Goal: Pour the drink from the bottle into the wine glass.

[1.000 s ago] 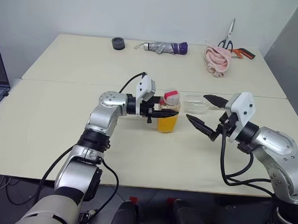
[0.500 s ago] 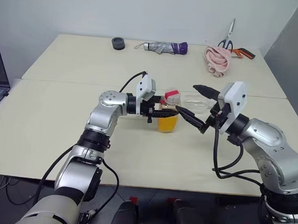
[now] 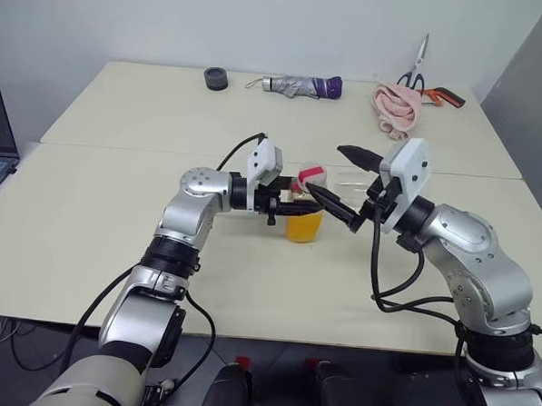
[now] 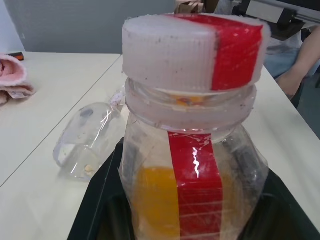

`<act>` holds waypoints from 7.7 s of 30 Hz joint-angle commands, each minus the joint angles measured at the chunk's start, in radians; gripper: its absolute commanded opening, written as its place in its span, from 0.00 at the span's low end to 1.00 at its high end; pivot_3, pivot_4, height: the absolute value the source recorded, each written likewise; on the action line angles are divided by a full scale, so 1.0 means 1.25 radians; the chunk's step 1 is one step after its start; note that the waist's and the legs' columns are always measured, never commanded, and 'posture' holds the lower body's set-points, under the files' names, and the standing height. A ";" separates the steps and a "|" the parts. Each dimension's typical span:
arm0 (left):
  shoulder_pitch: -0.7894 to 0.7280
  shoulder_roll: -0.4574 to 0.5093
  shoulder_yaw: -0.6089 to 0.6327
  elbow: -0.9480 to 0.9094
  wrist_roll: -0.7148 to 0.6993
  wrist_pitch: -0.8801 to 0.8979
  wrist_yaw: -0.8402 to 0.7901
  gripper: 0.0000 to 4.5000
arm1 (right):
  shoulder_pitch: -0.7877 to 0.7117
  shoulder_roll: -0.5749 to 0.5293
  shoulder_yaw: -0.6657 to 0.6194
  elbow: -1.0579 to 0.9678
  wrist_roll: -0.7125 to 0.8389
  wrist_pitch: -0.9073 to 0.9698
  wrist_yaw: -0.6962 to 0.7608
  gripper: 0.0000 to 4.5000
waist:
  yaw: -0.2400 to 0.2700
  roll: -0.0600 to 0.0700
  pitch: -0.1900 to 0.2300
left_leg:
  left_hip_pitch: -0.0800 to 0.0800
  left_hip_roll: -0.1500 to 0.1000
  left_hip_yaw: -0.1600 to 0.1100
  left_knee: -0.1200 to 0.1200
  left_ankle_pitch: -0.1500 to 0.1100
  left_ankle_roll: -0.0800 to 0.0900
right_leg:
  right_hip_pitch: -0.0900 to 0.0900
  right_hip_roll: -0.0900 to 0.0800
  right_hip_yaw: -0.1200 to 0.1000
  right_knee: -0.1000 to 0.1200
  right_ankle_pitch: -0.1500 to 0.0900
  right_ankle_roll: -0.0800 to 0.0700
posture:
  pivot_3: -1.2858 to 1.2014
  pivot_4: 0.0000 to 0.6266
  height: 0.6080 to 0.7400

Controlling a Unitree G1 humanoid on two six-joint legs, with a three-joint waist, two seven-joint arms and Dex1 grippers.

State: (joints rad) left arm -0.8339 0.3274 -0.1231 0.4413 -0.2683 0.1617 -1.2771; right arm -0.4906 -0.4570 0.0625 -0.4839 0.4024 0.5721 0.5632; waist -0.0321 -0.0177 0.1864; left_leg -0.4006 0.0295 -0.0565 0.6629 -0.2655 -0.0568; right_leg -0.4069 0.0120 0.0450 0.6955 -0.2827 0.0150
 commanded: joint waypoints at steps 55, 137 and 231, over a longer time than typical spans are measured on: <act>-0.024 0.003 0.012 -0.024 -0.011 -0.027 -0.001 0.40 | -0.027 0.022 -0.030 -0.076 0.058 0.036 0.018 0.97 | 0.000 0.000 0.000 | 0.000 0.000 0.000 0.000 0.000 0.000 | 0.000 0.000 0.000 0.000 0.000 0.000 | 0.52 0.24 1.00; 0.005 0.015 0.029 -0.071 -0.028 0.001 0.011 0.40 | 0.173 -0.050 -0.183 -0.051 0.143 0.070 -0.011 0.38 | 0.001 0.000 0.000 | 0.000 0.000 0.000 0.000 0.000 0.000 | 0.000 0.000 0.000 0.000 0.000 0.000 | 0.52 0.24 1.00; 0.555 0.169 0.193 -0.477 -0.093 0.055 0.482 0.99 | 0.189 -0.146 0.082 0.074 -0.483 -0.186 -0.129 1.00 | 0.004 -0.002 -0.001 | 0.003 -0.001 0.001 0.000 0.000 -0.001 | 0.002 -0.003 -0.001 0.001 -0.001 0.002 | 0.52 0.24 1.00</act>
State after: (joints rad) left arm -0.1062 0.5116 0.1368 -0.1129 -0.3488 0.2058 -0.6040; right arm -0.2277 -0.6332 0.1720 -0.4099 -0.1375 0.3736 0.4385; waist -0.0265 -0.0197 0.1855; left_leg -0.3971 0.0291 -0.0558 0.6633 -0.2645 -0.0581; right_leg -0.4048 0.0096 0.0444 0.6966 -0.2852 0.0204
